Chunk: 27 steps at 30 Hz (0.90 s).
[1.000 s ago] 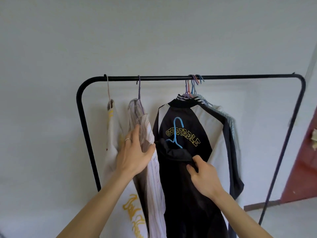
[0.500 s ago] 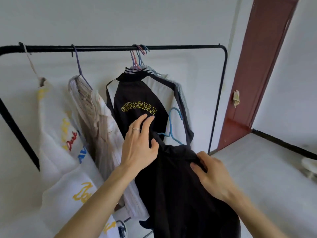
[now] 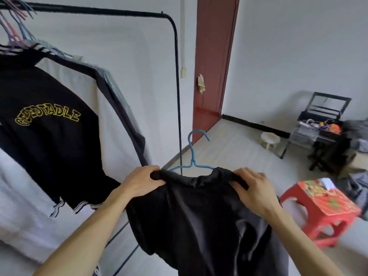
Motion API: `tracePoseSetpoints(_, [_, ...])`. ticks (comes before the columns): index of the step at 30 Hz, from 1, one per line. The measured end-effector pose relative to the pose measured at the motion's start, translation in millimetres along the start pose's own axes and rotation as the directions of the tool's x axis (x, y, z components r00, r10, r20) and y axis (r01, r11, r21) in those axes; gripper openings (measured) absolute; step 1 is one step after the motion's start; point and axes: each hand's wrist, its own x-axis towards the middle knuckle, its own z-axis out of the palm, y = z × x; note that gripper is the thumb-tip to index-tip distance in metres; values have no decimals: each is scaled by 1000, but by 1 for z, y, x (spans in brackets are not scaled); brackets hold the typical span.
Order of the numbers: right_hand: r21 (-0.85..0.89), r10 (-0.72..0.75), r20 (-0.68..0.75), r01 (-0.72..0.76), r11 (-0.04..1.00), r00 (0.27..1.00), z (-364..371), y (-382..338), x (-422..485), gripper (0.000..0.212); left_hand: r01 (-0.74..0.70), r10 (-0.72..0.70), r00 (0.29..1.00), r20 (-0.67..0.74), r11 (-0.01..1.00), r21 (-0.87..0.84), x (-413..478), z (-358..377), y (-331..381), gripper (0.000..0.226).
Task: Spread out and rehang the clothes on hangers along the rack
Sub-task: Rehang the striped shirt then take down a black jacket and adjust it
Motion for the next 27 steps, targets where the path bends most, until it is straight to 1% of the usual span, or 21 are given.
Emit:
tracePoseSetpoints(2, [-21, 237, -60, -239, 971, 970, 3, 21, -4, 20, -47, 50, 998, 34, 996, -82, 4, 26, 19, 10])
tracePoseSetpoints(4, [13, 423, -129, -425, 905, 897, 10, 32, -10, 27, -65, 72, 997, 34, 981, -182, 7, 51, 37, 22])
tracePoseSetpoints(5, [79, 520, -155, -514, 854, 840, 13, 34, -15, 28, -77, 88, 995, 44, 974, -212, 9, 65, 48, 26])
tracePoseSetpoints(7, [287, 658, -140, -605, 742, 740, 18, 29, -29, 29, -99, 122, 989, 83, 967, -236, 9, 90, 69, 29])
tracePoseSetpoints(8, [378, 704, -72, -634, 674, 706, 21, 22, -37, 31, -96, 126, 986, 106, 963, -250, 8, 102, 78, 28])
tracePoseSetpoints(9, [429, 736, 38, -676, 599, 676, 26, 16, -45, 36, -81, 119, 985, 128, 959, -272, 8, 114, 86, 27])
tracePoseSetpoints(12, [448, 712, 396, -799, 401, 580, 52, -2, -63, 59, -21, 76, 984, 161, 948, -319, 4, 144, 106, 24])
tracePoseSetpoints(13, [468, 687, 472, -817, 337, 553, 60, -6, -67, 67, -19, 78, 983, 169, 944, -329, 1, 153, 112, 22])
tracePoseSetpoints(14, [495, 675, 505, -821, 286, 539, 66, -8, -70, 71, -29, 91, 981, 169, 940, -340, -3, 160, 119, 21])
tracePoseSetpoints(15, [528, 676, 501, -810, 255, 540, 69, -10, -70, 69, -43, 108, 980, 169, 937, -345, -8, 166, 125, 21])
tracePoseSetpoints(16, [556, 696, 467, -793, 248, 545, 67, -10, -67, 63, -55, 123, 977, 174, 936, -348, -13, 170, 129, 22])
tracePoseSetpoints(18, [590, 734, 396, -765, 258, 552, 60, -9, -59, 44, -67, 145, 968, 203, 935, -347, -20, 176, 131, 26])
tracePoseSetpoints(20, [574, 734, 392, -771, 277, 555, 53, -4, -52, 28, -80, 170, 952, 256, 941, -328, -25, 178, 125, 31])
tracePoseSetpoints(21, [545, 732, 397, -784, 298, 554, 51, -2, -49, 25, -90, 188, 937, 295, 945, -314, -26, 177, 122, 33])
tracePoseSetpoints(23, [492, 717, 431, -808, 323, 549, 48, 2, -45, 20, -117, 231, 892, 388, 948, -296, -26, 171, 116, 37])
tracePoseSetpoints(25, [485, 705, 435, -805, 342, 561, 47, 2, -44, 2, -155, 278, 847, 453, 944, -290, -24, 162, 114, 36])
tracePoseSetpoints(27, [490, 699, 410, -788, 374, 586, 46, 4, -44, 14, -180, 307, 828, 470, 938, -296, -18, 152, 109, 32])
